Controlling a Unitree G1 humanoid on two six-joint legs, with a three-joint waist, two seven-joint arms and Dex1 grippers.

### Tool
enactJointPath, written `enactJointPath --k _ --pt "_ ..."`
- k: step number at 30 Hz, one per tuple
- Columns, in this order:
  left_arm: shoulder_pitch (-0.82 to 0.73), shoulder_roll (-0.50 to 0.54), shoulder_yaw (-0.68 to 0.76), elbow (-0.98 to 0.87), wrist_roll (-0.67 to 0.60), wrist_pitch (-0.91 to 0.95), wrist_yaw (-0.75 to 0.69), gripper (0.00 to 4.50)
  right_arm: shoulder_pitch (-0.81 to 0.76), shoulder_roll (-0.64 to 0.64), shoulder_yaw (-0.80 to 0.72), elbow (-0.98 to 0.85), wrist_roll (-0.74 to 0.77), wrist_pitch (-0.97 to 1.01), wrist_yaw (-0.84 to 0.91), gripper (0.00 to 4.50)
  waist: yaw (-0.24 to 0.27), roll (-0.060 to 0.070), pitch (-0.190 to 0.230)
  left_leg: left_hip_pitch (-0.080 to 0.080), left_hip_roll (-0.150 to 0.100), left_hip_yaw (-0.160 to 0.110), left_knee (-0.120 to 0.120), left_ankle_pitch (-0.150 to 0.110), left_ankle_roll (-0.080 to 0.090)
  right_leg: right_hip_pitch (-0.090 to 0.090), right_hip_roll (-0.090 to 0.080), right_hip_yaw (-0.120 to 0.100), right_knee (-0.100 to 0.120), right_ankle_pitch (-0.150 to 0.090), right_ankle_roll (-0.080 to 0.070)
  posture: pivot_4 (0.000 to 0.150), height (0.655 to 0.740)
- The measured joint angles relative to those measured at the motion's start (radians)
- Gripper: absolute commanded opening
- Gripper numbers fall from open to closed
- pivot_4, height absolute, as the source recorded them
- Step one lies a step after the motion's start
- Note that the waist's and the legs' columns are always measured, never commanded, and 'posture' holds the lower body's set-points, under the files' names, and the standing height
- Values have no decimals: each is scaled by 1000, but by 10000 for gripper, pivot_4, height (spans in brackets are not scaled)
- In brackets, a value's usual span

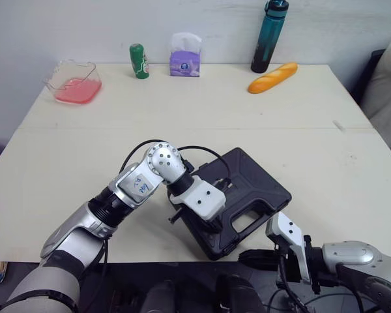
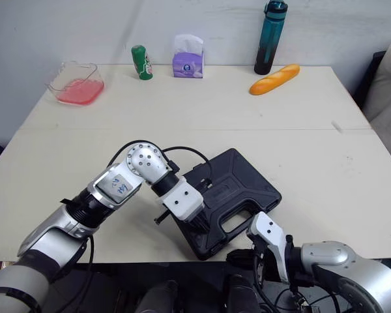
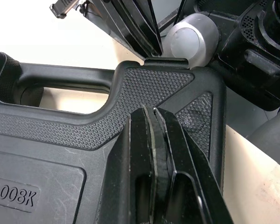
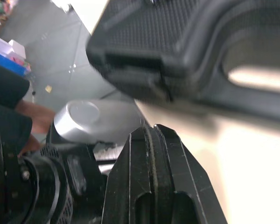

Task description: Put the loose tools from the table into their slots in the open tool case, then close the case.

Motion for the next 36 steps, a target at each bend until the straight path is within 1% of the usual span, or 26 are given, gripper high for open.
enactJointPath --k 3,7,9,13,18,21,25,26,28,29,31,32,34,35,36 --pt "5 5 5 -2 0 -4 0 157 -32 46 2 16 49 32 -29 0 -1 0 0 0 0 0 0 0 0 0 0 0 0 0 0 1500 7400" --pt "10 14 19 -4 7 -2 0 157 -65 103 -30 58 189 114 -113 0 -4 0 0 0 2 0 0 0 -1 0 0 0 0 1 -1 1500 7400" --pt "10 15 26 -5 14 1 1 157 -73 105 -59 64 249 139 -144 0 -2 0 1 0 2 0 0 0 -1 0 -1 0 0 1 -2 1500 7400" --pt "14 15 31 -6 19 8 1 157 -76 97 -90 65 312 157 -184 0 -2 0 1 0 2 0 -1 0 -1 0 -1 0 -1 1 -2 1500 7400" --pt "20 12 37 -8 20 11 3 157 -70 79 -112 53 320 134 -192 0 -1 1 0 0 2 0 -1 0 0 0 -1 0 -1 1 -2 1500 7400" --pt "29 -1 48 -10 13 42 6 157 -43 24 -151 14 304 83 -154 0 3 1 0 -1 2 -1 -1 -1 0 0 -1 -1 -3 1 -1 1500 7400" --pt "70 15 110 -5 -78 179 0 157 45 -76 -268 -30 237 4 -70 0 1 1 2 -4 1 0 -1 -1 1 -2 0 -2 -5 2 0 1500 7400" --pt "82 20 138 -2 -110 219 1 27 60 -88 -315 -28 226 -12 -57 3159 -1 0 4 -4 1 1 -1 -1 1 -3 0 -1 -5 2 1 1500 7400" --pt "91 32 210 0 -170 276 4 6617 81 -113 -416 -14 224 -30 -18 10184 0 -1 7 -8 1 1 0 -1 0 -7 0 -1 -3 2 1 1500 7400" --pt "93 49 246 0 -197 304 8 9692 99 -136 -469 -4 224 -38 17 15045 1 -1 8 -8 1 1 0 0 0 -7 0 -1 -3 2 1 1500 7400" --pt "102 99 329 2 -239 364 27 18456 143 -182 -593 23 221 -44 106 24903 2 0 8 -8 1 0 -1 0 0 -7 1 -2 -2 2 1 1500 7400" --pt "107 120 373 2 -260 399 40 23577 168 -200 -660 41 215 -45 157 30790 2 0 8 -8 1 0 -1 0 0 -7 2 -2 -1 2 1 1500 7400" --pt "121 158 436 -12 -302 474 74 32273 202 -239 -762 85 185 -47 248 40191 2 -1 9 -8 0 1 -1 0 0 -7 2 -2 0 2 1 1500 7400" --pt "136 187 473 -32 -317 517 104 38375 222 -262 -818 120 158 -52 296 45000 2 -2 10 -8 -1 1 -1 0 1 -7 2 -2 0 3 2 1500 7400" --pt "144 207 495 -42 -322 539 118 42129 233 -270 -853 143 139 -56 320 45000 2 -3 10 -8 -1 1 -1 0 1 -7 1 -2 -1 3 2 1500 7400"
